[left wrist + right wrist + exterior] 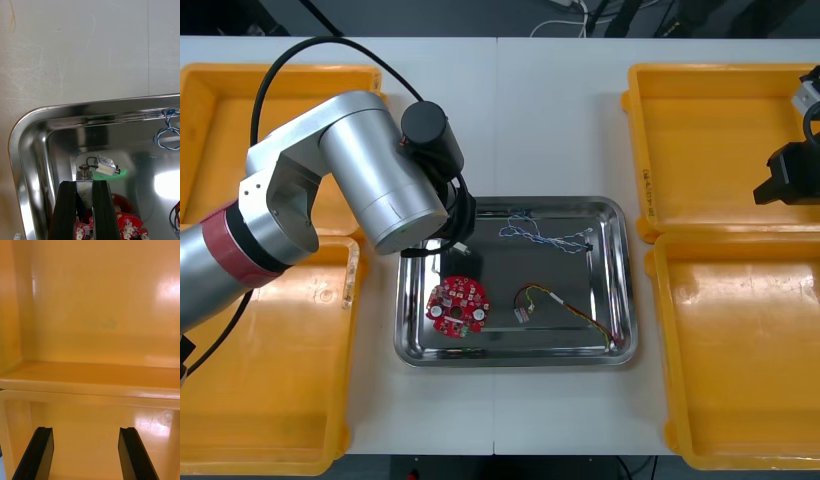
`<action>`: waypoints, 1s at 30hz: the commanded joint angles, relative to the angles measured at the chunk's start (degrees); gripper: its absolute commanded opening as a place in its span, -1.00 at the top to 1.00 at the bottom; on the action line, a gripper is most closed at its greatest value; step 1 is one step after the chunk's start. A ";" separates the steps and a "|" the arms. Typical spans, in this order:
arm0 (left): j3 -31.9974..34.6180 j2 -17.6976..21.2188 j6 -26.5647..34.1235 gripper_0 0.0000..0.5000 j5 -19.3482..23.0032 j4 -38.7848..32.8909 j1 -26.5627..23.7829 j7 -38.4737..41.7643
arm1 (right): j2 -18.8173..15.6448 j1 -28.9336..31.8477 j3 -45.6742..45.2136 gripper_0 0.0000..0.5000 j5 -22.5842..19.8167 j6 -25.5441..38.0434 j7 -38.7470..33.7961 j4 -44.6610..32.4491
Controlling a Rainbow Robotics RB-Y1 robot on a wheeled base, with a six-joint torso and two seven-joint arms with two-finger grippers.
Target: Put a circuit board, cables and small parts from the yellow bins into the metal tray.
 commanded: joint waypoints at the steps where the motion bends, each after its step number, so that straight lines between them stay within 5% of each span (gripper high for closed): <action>1: -2.40 -1.22 -2.66 1.00 -1.50 -1.10 0.82 5.73 | -3.09 3.19 -1.84 -1.00 -0.30 -2.01 -3.03 -1.43; 19: -5.39 -1.48 -11.18 1.00 -3.52 3.47 1.79 7.75 | -5.29 7.41 -1.84 -1.00 4.01 -3.51 -4.17 -2.57; 30: -5.30 -1.48 -11.09 0.87 -3.26 3.47 1.79 8.45 | -8.01 7.41 -2.28 -1.00 -0.39 -1.48 -4.52 -2.57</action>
